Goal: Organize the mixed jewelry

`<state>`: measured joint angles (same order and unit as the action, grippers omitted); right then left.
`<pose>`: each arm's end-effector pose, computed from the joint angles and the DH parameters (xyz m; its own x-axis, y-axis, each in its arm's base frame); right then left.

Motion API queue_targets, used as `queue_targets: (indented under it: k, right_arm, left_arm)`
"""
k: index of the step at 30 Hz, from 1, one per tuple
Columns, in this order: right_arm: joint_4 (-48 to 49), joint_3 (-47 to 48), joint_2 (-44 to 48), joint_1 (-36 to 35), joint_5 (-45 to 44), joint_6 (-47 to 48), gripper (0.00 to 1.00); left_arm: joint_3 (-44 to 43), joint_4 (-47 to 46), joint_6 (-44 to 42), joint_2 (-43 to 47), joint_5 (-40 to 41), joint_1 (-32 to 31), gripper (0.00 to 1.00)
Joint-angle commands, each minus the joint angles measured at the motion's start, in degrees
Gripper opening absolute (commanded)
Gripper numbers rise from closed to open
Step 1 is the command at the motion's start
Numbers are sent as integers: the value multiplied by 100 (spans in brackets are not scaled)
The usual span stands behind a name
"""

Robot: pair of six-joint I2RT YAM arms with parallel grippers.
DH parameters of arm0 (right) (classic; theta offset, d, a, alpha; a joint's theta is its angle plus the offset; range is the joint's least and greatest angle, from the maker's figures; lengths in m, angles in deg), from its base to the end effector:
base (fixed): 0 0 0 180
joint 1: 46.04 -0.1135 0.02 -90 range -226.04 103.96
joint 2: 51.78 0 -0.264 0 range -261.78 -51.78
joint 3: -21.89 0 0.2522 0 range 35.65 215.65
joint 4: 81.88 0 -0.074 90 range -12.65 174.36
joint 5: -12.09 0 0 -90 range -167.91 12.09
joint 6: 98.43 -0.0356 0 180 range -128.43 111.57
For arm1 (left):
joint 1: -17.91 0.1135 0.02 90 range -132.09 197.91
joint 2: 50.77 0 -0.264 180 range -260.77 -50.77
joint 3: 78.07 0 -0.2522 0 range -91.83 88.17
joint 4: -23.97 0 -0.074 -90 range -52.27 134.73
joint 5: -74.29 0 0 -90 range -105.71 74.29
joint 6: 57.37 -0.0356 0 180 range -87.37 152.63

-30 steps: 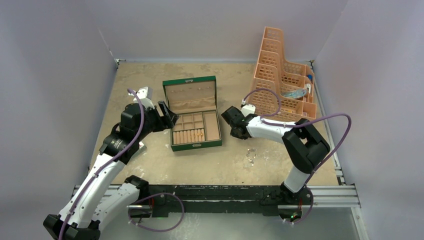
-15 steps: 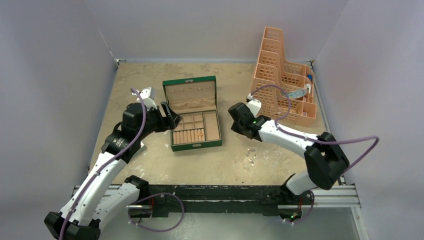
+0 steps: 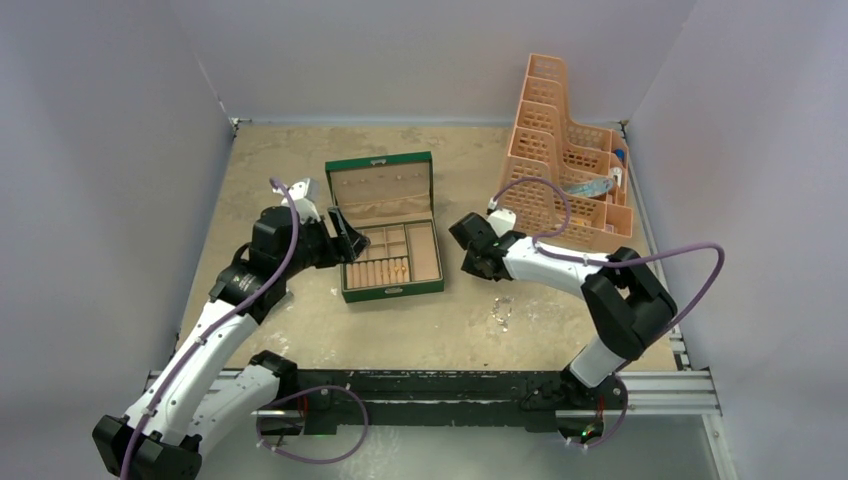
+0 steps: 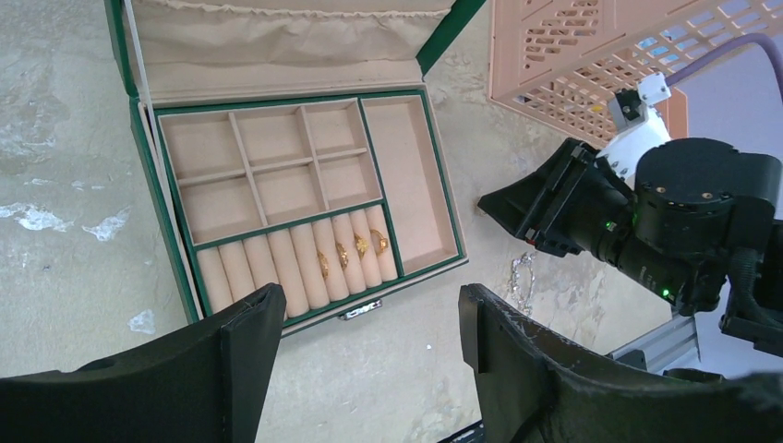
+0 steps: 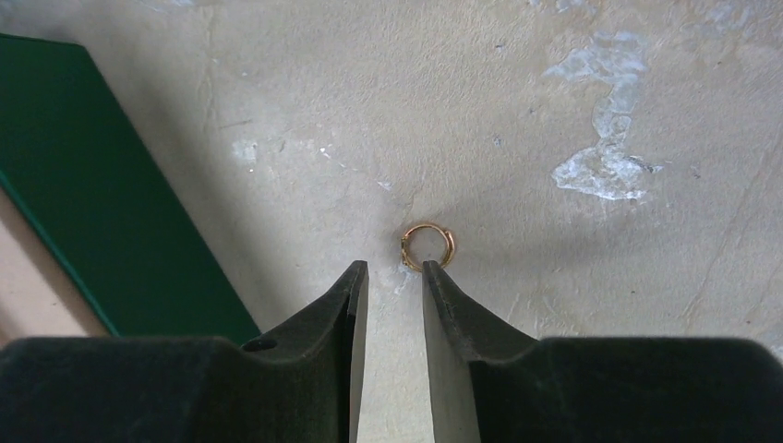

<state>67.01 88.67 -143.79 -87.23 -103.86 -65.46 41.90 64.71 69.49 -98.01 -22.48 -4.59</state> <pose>0.2482 0.1965 0.1816 -0.6845 0.4034 -0.6072 0.3026 0.9150 0.2668 0.1677 -0.0740 0.3119 -0.6321 -0.3829 -0.6736 0.1213 0.8098 -0.5741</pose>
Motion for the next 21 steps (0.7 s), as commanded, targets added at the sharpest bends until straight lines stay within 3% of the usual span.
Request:
queue_targets:
  k: [1, 14, 19, 21]
  right_arm:
    - [-142, 253, -191, 17, -118, 58, 30]
    - [-102, 351, -571, 18, -159, 175, 15]
    - [-89, 307, -537, 22, -152, 148, 0]
    - [-60, 287, -473, 23, -155, 107, 0]
  left_arm:
    - [-6, -288, 32, 33, -51, 27, 69]
    - [12, -280, 23, 46, -27, 27, 69]
    - [4, -305, 36, 7, -56, 27, 69]
    - [3, -323, 38, -9, -82, 27, 69]
